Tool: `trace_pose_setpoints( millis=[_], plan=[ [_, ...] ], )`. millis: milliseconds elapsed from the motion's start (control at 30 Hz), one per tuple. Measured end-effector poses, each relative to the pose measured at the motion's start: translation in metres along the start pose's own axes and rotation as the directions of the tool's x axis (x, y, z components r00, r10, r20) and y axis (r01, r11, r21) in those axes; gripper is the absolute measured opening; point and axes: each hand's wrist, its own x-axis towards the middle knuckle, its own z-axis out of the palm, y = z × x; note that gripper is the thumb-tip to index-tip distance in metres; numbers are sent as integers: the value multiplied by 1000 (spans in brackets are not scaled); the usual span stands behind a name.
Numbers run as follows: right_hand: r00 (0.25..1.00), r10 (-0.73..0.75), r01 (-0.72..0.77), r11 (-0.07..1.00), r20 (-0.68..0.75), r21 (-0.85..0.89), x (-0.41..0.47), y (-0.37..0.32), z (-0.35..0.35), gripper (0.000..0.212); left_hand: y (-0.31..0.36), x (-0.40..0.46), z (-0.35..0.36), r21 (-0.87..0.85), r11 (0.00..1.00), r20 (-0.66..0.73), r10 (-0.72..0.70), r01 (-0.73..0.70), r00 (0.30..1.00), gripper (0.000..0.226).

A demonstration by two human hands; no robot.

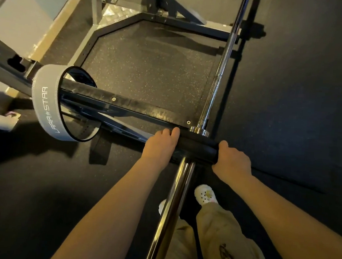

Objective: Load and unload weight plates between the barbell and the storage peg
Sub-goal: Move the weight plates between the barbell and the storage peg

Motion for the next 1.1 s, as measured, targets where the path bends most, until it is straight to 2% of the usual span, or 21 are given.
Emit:
trace_pose_setpoints(
  millis=[433,567,700,800,933,1033,1100],
  plan=[
    [979,119,-118,993,-163,14,-13,-9,30,42,-10,-2,3,47,994,2,97,-97,995,63],
    [984,110,-113,993,-141,-16,-11,-12,26,41,-13,-7,10,-3,997,-36,72,-72,997,63],
    [989,112,-122,987,-101,-105,-4,-23,11,38,-22,-11,19,-82,996,-62,29,-34,998,54],
    [985,90,-115,979,-145,-170,-2,-44,11,30,-34,-11,24,-173,984,15,-47,49,999,45],
    [983,44,-82,973,-179,-216,1,-62,19,30,-45,-5,30,-236,964,96,-103,123,990,44],
    [979,37,-67,987,-199,-148,-6,-51,20,28,-41,-5,26,-223,971,60,-74,86,995,41],
    [975,69,-93,990,-213,-104,-14,-36,26,32,-36,-6,20,-180,984,-4,-9,8,1000,43]
  ],
)
